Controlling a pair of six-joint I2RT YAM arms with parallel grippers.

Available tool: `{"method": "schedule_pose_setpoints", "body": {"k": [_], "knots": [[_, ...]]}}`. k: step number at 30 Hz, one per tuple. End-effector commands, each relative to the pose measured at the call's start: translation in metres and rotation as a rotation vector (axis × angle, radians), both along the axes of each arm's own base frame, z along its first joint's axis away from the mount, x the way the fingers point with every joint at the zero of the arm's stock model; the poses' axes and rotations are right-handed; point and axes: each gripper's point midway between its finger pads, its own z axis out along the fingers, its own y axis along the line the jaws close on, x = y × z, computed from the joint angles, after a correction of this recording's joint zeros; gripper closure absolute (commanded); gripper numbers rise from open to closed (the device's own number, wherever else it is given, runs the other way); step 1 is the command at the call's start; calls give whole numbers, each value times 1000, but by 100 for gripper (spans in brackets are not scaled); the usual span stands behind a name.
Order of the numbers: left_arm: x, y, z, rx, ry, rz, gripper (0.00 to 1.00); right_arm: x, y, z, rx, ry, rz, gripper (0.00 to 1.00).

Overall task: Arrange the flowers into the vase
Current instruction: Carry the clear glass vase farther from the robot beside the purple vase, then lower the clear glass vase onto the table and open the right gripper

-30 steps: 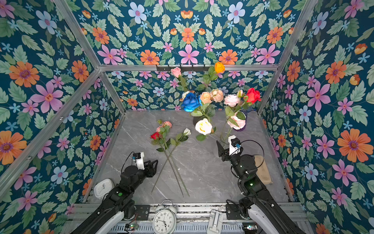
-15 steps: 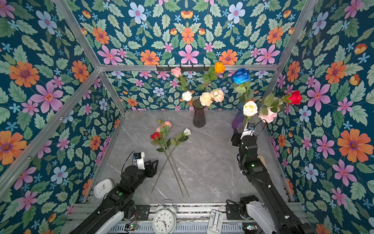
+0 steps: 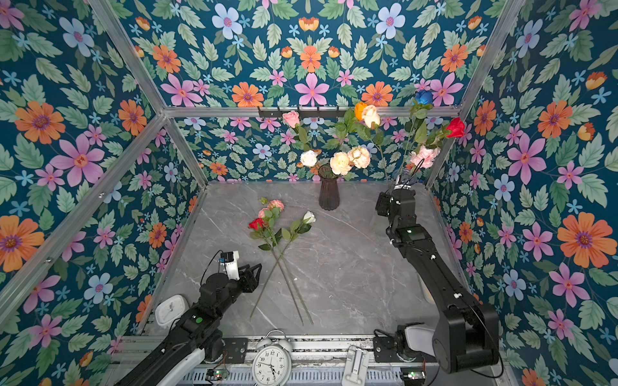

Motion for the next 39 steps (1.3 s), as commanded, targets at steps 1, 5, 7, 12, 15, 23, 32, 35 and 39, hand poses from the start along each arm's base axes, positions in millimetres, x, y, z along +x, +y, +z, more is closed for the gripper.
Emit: {"method": "schedule_pose_setpoints", "body": {"k": [1, 5, 7, 12, 15, 23, 32, 35, 39], "knots": [[3, -2, 11, -10, -32, -2, 42, 22, 12, 41, -2, -211, 58, 66], [3, -2, 11, -10, -33, -3, 42, 42, 16, 38, -14, -235, 67, 66], [3, -2, 11, -10, -32, -3, 42, 50, 18, 39, -17, -248, 74, 66], [3, -2, 10, -8, -30, -3, 42, 72, 22, 36, -23, -245, 80, 67], [3, -2, 11, -9, -32, -3, 42, 83, 23, 28, -13, -265, 77, 67], [3, -2, 9, -5, -25, -4, 42, 119, 32, 0, 27, -294, 75, 68], [4, -2, 9, -2, -24, -4, 42, 147, 65, -14, -116, -320, 155, 66], [4, -3, 9, -1, -23, -4, 42, 154, 70, -20, -139, -340, 159, 66], [4, -3, 8, 0, -21, -4, 42, 161, 72, -27, -148, -371, 156, 66]]}}
